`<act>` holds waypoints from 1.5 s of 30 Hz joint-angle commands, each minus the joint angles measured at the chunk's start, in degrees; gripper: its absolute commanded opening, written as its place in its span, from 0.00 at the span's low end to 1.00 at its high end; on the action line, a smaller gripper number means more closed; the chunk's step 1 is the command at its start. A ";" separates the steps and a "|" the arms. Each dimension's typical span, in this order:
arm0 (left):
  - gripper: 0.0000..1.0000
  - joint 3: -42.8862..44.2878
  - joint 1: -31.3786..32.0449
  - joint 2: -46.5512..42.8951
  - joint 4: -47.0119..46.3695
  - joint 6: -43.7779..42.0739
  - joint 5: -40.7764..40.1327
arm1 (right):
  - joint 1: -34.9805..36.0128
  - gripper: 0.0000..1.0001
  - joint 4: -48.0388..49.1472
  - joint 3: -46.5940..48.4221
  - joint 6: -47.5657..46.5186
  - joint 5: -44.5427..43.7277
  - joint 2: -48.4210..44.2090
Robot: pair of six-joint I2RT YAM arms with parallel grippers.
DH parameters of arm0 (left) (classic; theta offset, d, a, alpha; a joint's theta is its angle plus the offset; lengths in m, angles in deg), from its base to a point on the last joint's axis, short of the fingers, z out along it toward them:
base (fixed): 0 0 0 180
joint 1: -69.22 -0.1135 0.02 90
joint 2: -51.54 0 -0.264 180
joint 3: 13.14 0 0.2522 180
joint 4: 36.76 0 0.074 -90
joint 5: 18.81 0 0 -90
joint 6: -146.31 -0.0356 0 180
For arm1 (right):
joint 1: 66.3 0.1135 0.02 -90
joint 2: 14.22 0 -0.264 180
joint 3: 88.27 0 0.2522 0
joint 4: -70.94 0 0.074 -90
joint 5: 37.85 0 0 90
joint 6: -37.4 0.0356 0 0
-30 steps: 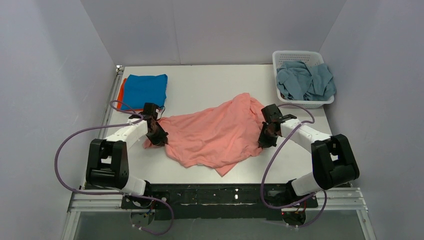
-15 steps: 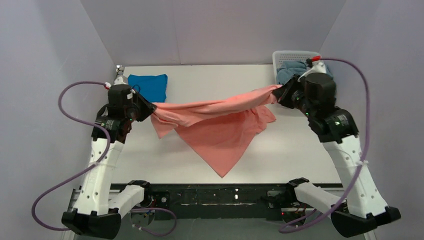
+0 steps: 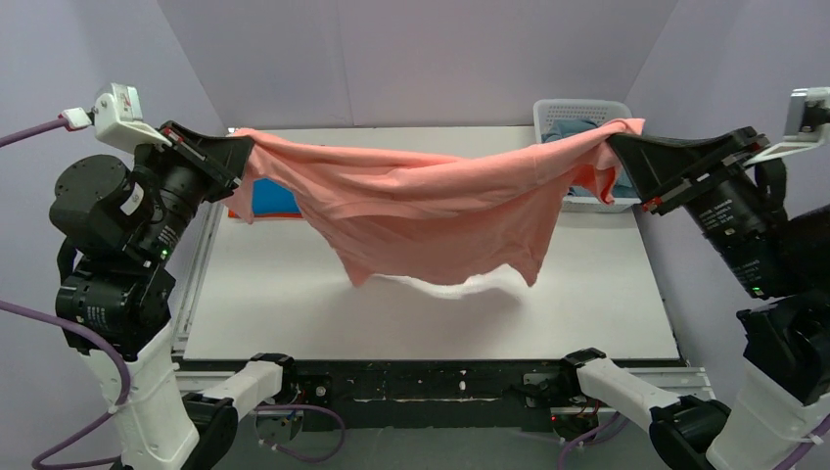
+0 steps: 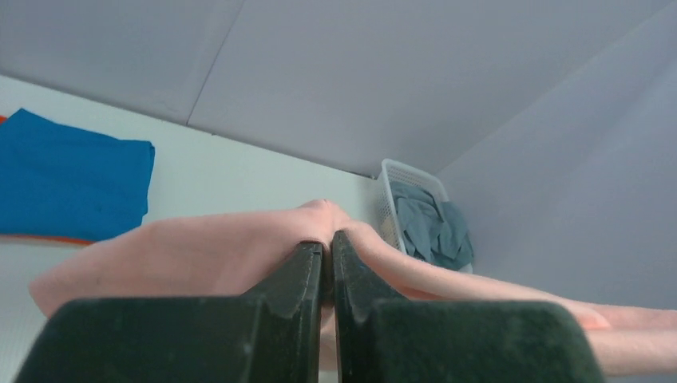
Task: Fold and stack the t-shirts
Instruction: Flatten out the tshirt
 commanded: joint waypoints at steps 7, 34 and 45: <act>0.00 4.79 -0.01 15.18 -5.57 -2.87 -7.84 | 0.02 0.01 10.30 -2.13 -7.48 -10.44 8.72; 0.00 -18.62 -1.59 16.20 -14.54 -2.56 9.19 | -20.72 0.01 24.00 -33.61 2.40 13.49 4.31; 0.16 -64.16 -1.51 4.82 -2.07 2.51 7.21 | -20.73 0.14 7.77 -69.64 5.52 12.86 -5.60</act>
